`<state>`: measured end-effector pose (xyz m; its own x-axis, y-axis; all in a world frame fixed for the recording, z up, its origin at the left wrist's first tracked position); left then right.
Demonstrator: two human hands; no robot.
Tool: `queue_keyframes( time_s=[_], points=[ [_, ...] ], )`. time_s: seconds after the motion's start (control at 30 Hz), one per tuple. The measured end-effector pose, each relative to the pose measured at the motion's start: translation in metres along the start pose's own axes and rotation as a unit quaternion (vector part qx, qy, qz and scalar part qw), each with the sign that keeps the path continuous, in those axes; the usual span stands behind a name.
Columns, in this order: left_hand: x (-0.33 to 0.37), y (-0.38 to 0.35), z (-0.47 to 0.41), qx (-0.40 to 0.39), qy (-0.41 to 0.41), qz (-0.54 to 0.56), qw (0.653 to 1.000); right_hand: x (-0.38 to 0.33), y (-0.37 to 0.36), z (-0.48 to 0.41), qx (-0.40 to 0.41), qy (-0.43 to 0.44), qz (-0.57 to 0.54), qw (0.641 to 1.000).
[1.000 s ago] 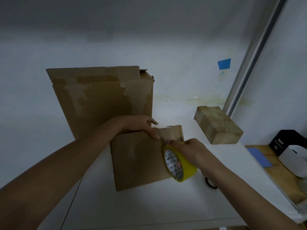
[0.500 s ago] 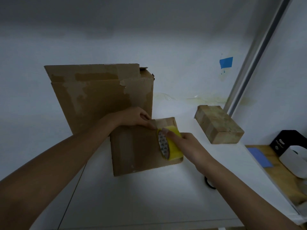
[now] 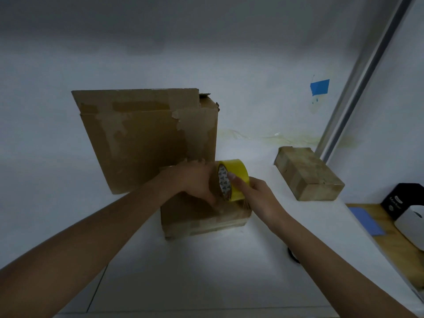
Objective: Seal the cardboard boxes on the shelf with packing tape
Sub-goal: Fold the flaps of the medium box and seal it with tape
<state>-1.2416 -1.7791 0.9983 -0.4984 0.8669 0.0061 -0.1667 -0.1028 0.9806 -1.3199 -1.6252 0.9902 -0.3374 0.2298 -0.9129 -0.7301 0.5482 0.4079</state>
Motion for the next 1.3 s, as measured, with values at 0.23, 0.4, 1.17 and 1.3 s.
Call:
queue_keyframes(
  time_s=[0.23, 0.4, 1.17, 1.3],
  points=[
    [-0.007, -0.028, -0.018, -0.026, 0.019, -0.031, 0.999, 0.011, -0.007, -0.017, -0.010, 0.025, 0.000, 1.000],
    [-0.020, -0.029, -0.030, -0.029, 0.028, 0.044, 0.998, 0.009, -0.013, -0.030, -0.013, 0.032, 0.018, 0.999],
    [-0.018, -0.025, -0.032, -0.053, 0.024, 0.045, 0.997, 0.008, 0.001, 0.009, 0.011, -0.088, 0.172, 0.981],
    [-0.017, -0.026, -0.032, -0.051, 0.022, 0.040, 0.998, 0.015, -0.003, 0.021, -0.015, -0.085, 0.131, 0.988]
  ],
)
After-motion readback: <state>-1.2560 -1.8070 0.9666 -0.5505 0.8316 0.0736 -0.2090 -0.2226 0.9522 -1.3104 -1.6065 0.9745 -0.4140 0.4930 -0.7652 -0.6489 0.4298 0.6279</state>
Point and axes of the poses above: each hand's wrist, its own z-axis away from the middle knuckle, its own y-axis out of the back of the hand, x = y × z, the point moved 5 cm from there along -z, towards the middle knuckle, and after that the axes turned 4 degrees about y, right-handed, at the moved point
